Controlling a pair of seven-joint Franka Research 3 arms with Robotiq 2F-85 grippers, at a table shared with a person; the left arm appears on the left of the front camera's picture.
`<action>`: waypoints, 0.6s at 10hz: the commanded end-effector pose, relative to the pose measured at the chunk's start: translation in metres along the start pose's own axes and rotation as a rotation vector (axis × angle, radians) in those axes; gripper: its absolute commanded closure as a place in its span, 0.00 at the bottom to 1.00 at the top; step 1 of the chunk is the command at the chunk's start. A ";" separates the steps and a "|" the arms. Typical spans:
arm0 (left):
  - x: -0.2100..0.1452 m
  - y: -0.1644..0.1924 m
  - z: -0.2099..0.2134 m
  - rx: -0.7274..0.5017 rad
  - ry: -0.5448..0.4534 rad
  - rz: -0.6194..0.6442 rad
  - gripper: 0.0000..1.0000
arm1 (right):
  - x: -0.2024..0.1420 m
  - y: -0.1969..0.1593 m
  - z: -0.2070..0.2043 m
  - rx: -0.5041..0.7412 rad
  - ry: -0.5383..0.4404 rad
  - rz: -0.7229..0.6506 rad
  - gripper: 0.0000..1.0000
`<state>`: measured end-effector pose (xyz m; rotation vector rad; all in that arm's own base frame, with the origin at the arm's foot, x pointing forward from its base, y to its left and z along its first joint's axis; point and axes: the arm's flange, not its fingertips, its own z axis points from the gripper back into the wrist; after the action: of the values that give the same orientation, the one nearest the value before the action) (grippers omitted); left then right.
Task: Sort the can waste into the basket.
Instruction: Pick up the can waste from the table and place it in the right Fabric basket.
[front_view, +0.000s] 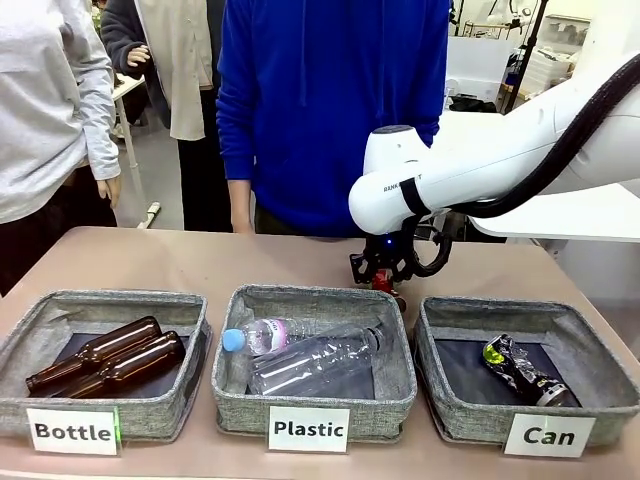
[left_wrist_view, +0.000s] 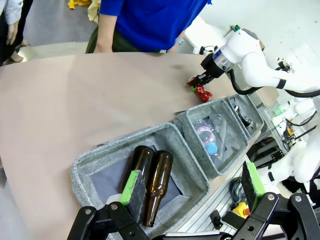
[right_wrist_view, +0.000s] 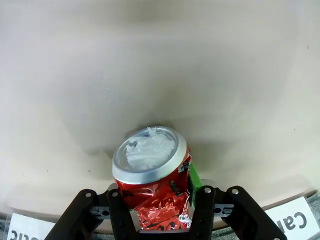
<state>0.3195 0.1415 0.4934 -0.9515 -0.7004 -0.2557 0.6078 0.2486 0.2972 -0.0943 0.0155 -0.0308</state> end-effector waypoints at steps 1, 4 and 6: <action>0.002 -0.001 0.001 -0.004 -0.015 0.009 0.00 | 0.000 -0.010 0.007 -0.019 -0.004 -0.036 1.00; 0.002 -0.001 0.001 -0.004 -0.015 0.009 0.00 | -0.028 -0.061 0.099 -0.011 -0.144 -0.021 1.00; 0.002 -0.001 0.001 -0.004 -0.015 0.009 0.00 | -0.068 -0.097 0.151 0.071 -0.194 0.112 1.00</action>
<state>0.3194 0.1416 0.4937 -0.9511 -0.7013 -0.2558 0.5738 0.1891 0.4509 -0.0708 -0.1722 -0.0070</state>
